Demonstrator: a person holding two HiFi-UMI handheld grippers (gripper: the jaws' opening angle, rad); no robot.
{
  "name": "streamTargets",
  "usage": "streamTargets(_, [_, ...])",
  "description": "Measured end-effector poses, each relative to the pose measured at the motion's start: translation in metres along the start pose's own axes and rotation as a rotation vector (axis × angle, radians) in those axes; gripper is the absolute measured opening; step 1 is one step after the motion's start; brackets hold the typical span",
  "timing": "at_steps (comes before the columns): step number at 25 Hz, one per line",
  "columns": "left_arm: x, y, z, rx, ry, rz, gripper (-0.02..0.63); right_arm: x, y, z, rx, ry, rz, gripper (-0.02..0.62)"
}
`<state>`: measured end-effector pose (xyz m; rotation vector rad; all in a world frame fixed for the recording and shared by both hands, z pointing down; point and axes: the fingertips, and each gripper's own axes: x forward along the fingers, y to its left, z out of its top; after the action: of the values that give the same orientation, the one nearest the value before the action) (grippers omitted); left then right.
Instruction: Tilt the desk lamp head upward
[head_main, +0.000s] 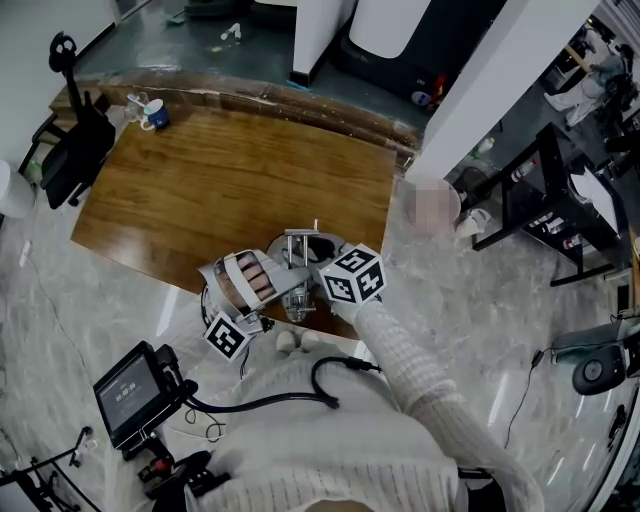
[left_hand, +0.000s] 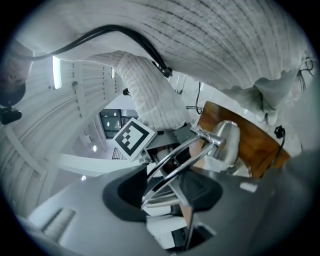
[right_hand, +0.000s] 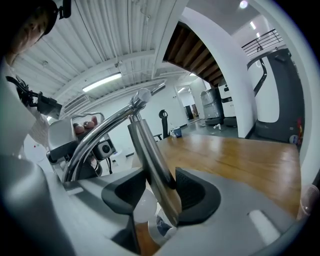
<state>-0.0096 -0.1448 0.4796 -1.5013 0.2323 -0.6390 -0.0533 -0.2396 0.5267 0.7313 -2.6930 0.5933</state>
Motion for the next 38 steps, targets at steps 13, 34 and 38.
streamTargets(13, [-0.002, 0.008, 0.007, -0.249, -0.080, -0.162, 0.225, -0.005, 0.003, -0.002, 0.012, -0.019, 0.023, 0.181])
streamTargets(34, [-0.011, 0.098, -0.024, -1.425, -0.451, -0.426, 0.216, -0.003, 0.000, -0.003, 0.023, -0.092, 0.009, 0.183])
streamTargets(38, [-0.008, 0.112, -0.043, -1.661, -0.495, -0.435, 0.215, -0.002, 0.002, -0.002, 0.019, -0.100, 0.006, 0.183])
